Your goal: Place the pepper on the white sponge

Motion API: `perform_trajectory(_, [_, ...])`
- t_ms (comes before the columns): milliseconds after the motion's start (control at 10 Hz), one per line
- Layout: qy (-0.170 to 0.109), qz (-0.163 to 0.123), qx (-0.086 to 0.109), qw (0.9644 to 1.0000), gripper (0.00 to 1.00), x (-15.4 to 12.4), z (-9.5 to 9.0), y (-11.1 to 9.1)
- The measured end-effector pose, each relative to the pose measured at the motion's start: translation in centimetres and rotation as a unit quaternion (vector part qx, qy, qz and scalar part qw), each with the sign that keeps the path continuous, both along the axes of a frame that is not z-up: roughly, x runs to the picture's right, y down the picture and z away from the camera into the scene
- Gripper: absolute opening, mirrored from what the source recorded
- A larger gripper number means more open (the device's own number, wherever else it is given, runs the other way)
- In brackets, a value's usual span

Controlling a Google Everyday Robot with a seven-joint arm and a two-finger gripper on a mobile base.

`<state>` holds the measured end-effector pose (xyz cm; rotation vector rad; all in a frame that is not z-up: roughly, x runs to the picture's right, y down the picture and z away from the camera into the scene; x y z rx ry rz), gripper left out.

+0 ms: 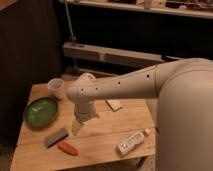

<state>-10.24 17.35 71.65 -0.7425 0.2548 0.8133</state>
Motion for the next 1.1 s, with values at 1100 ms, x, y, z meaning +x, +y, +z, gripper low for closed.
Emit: perform_trajectory(1100, [-0.006, -0.024, -0.016, 0.9996, 0.80, -0.7, -0.1, 1.4])
